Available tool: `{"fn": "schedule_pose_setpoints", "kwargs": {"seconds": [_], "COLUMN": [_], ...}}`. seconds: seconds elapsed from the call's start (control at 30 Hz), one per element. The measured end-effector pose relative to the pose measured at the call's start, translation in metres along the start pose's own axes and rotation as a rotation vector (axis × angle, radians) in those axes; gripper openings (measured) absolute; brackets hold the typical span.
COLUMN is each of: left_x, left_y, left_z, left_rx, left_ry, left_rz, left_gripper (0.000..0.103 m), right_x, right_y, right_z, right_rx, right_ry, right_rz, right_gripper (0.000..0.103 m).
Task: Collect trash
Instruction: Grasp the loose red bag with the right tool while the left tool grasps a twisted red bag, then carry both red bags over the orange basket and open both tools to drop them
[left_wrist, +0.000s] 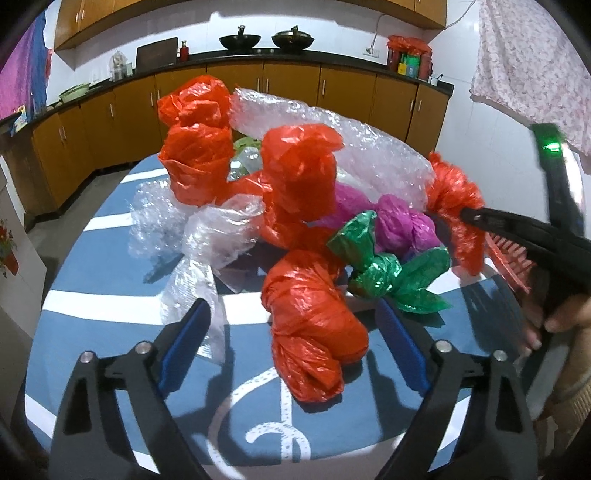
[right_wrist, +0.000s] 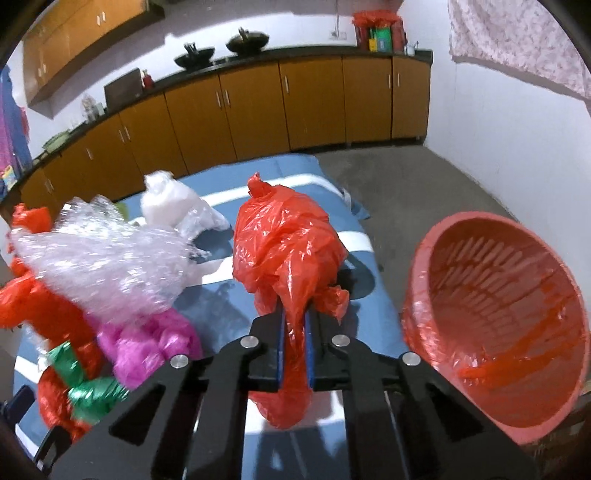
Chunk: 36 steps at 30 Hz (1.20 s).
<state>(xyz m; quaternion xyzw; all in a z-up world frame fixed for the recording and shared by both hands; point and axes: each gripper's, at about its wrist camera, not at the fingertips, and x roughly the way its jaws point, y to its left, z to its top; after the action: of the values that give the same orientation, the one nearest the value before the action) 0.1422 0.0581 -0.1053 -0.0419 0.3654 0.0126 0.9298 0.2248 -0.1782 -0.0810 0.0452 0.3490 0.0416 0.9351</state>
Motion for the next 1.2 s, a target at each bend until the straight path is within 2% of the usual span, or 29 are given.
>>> {"fn": "schedule_pose_setpoints", "kwargs": {"seconds": [0.23,0.37,0.4,0.53,0.9,1.2], "left_x": [0.015,0.028,0.029,0.021,-0.033,-0.063], "left_y": [-0.009,-0.008,-0.007,-0.001,0.002,-0.019], "left_z": [0.001,0.001,0.001,-0.001,0.005,0.020], "left_rx": [-0.007,-0.036,-0.042,-0.057,-0.028,0.005], "left_ry": [0.054,0.104,0.110,0.099,-0.036,-0.120], "left_rz": [0.005,-0.013,-0.016,-0.025,0.013,-0.022], "left_gripper": [0.077,0.062,0.055,0.048,0.046,0.046], "right_x": [-0.035,-0.048,-0.052,-0.064,-0.093,-0.115], "right_y": [-0.015,-0.024,-0.026,-0.036,-0.047,-0.059], "right_z": [-0.006,-0.010,-0.010,-0.013,-0.023,-0.033], "right_rx": [-0.010,-0.012,-0.009,0.016,0.045,0.084], "right_ry": [-0.058,-0.066,-0.067,-0.076,-0.117,-0.151], "right_rz": [-0.019,-0.041,-0.045,-0.058,-0.054,-0.082], "right_gripper": [0.008,0.008,0.008,0.008,0.008,0.008]}}
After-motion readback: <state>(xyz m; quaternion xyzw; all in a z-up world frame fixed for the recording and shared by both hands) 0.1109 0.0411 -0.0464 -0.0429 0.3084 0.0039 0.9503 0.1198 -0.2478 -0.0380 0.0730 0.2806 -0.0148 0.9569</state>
